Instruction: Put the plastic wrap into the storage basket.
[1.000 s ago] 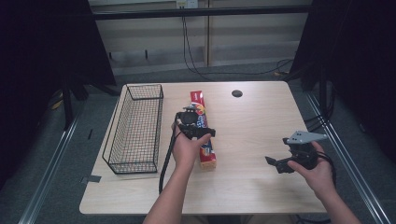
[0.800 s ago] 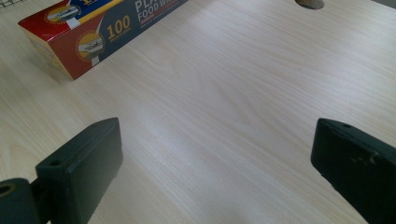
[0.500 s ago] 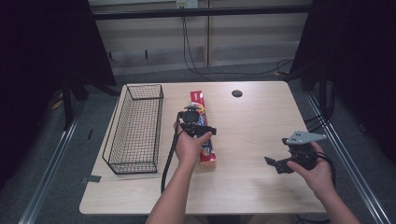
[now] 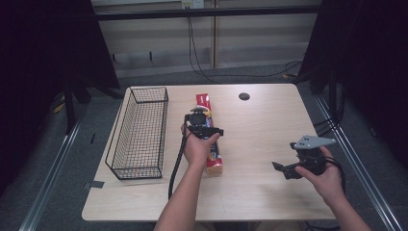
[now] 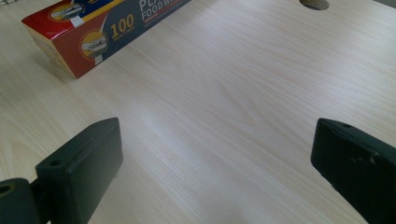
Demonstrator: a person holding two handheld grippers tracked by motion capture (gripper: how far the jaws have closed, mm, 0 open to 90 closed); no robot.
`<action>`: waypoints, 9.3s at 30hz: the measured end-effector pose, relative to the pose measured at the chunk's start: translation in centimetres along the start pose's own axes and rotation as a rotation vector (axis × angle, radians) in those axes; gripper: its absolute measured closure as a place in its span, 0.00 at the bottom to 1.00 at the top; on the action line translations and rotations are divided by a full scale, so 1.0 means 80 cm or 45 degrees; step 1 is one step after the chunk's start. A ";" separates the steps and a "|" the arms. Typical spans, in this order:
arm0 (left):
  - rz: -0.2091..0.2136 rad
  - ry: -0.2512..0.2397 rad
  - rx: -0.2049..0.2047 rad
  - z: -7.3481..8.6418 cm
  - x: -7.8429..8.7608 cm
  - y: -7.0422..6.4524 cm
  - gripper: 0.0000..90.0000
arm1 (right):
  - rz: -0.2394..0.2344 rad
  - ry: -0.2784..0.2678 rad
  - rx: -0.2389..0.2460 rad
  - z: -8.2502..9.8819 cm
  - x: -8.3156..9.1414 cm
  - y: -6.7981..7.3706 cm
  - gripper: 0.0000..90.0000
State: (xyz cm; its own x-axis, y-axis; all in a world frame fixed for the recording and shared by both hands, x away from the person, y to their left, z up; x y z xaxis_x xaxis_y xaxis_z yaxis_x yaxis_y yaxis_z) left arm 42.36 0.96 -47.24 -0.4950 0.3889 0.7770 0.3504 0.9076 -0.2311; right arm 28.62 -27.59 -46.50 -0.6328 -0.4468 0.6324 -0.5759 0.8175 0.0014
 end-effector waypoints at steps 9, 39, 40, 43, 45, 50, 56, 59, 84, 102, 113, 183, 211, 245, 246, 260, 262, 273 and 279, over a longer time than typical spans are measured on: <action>-0.018 -0.009 0.085 -0.008 -0.007 0.013 0.11 | -0.006 0.004 -0.005 0.000 -0.002 -0.001 0.02; -0.072 0.050 0.092 -0.016 -0.030 0.010 0.22 | 0.005 -0.011 -0.021 -0.001 -0.002 -0.003 0.02; -0.068 0.057 0.089 -0.016 -0.031 0.010 0.22 | 0.001 -0.010 -0.019 -0.001 -0.002 -0.003 0.02; -0.068 0.054 0.110 -0.016 -0.034 0.010 0.23 | 0.005 -0.009 -0.022 0.000 -0.002 -0.003 0.02; -0.078 0.059 0.109 -0.018 -0.034 0.011 0.24 | 0.001 -0.008 -0.023 0.002 -0.001 -0.002 0.02; -0.093 0.058 0.106 -0.024 -0.035 0.010 0.26 | 0.010 -0.009 -0.029 0.004 0.003 -0.003 0.02; -0.123 0.070 0.106 -0.026 -0.043 0.010 0.26 | 0.014 -0.013 -0.030 0.005 0.006 -0.006 0.02; -0.136 0.075 0.117 -0.026 -0.046 0.011 0.27 | 0.015 -0.020 -0.035 0.006 0.007 -0.008 0.02; -0.229 0.237 0.117 -0.028 -0.042 0.013 0.47 | 0.007 -0.028 -0.028 0.003 0.008 -0.008 0.02; -0.213 0.341 0.029 -0.036 0.003 0.010 0.49 | 0.004 -0.031 -0.029 0.003 0.008 -0.007 0.02; -0.227 0.317 0.034 -0.054 0.044 0.017 0.50 | 0.002 -0.031 -0.024 0.003 0.006 -0.006 0.02; -0.242 0.313 0.153 -0.078 0.169 0.087 0.50 | 0.000 -0.023 -0.025 0.003 0.003 -0.002 0.02; -0.281 0.310 0.234 -0.068 0.192 0.126 0.50 | 0.003 -0.021 -0.016 0.004 0.001 -0.001 0.02; -0.332 0.316 0.313 -0.035 0.184 0.177 0.50 | -0.005 -0.009 -0.023 0.004 -0.002 0.002 0.02; -0.336 0.315 0.312 -0.034 0.183 0.178 0.50 | -0.005 -0.010 -0.024 0.004 -0.002 0.002 0.02; -0.345 0.335 0.334 -0.020 0.178 0.196 0.49 | 0.002 -0.010 -0.015 0.005 -0.002 0.001 0.02; -0.346 0.337 0.332 -0.017 0.177 0.200 0.49 | 0.002 -0.007 -0.019 0.005 -0.002 0.001 0.02; -0.351 0.356 0.367 -0.005 0.169 0.208 0.49 | 0.003 0.003 -0.015 0.006 -0.003 0.001 0.02; -0.350 0.376 0.349 -0.002 0.165 0.213 0.49 | 0.000 0.002 -0.008 0.006 -0.003 0.000 0.02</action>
State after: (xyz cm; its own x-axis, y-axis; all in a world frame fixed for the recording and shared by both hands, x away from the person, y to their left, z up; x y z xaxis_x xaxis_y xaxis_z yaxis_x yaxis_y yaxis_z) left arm 41.88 21.53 -40.82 -0.2795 0.1035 0.9545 -0.0035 0.9941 -0.1088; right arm 28.51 -27.65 -47.03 -0.6319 -0.4465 0.6335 -0.5728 0.8197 0.0065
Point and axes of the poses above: each handheld gripper's, and its own axes: x roughly backward along the jaws, z roughly out of its underside, y roughly to its left, the point moved 4 cm from there along -x, roughly forward along the jaws, and after that the axes turned 2 degrees about -x, right-handed, at the moved point
